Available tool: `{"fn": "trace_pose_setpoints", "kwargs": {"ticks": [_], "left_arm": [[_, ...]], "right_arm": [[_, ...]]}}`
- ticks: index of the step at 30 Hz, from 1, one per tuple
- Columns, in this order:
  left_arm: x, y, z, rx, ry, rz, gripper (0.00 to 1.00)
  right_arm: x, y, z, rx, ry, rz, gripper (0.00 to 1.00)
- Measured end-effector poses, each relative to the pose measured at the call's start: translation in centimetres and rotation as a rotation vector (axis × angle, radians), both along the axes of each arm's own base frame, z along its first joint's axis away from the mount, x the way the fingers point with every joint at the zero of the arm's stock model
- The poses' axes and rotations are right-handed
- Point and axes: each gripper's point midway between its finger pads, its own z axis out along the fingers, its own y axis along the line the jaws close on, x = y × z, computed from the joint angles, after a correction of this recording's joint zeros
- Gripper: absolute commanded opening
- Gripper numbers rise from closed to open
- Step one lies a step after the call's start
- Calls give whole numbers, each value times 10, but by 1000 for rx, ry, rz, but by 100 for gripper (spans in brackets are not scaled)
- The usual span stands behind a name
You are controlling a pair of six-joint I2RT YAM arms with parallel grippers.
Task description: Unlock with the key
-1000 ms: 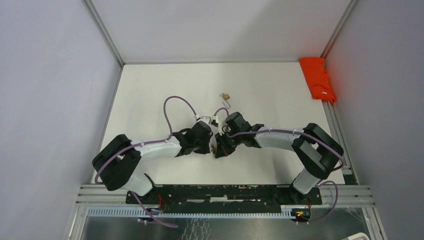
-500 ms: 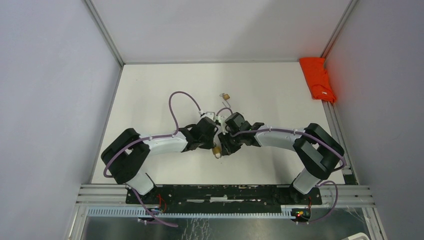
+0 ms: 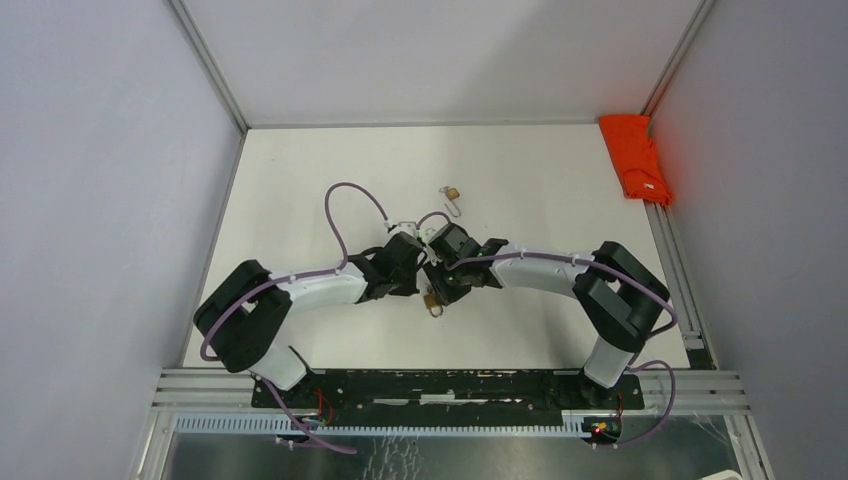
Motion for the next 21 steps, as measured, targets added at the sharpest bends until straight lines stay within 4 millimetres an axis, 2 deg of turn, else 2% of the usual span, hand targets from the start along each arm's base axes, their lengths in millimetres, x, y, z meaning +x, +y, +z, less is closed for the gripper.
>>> {"fn": "trace_pose_setpoints", "kwargs": {"ticks": [5,12,17,21], "left_arm": [[0,17,1,44,2,43,2],[-21,55,9,145,13,66,2],[-14,43,51,54,-99,46,2],[-13,32,68,-6,-136,24,2]], "right_arm": [[3,8,-1,-40,-25,-24,30],[-12,23,-4,-45,-38,12,29],[-17,23,-5,-55,-30,-11,26],[-25,27,-4,-62,-27,5,29]]}}
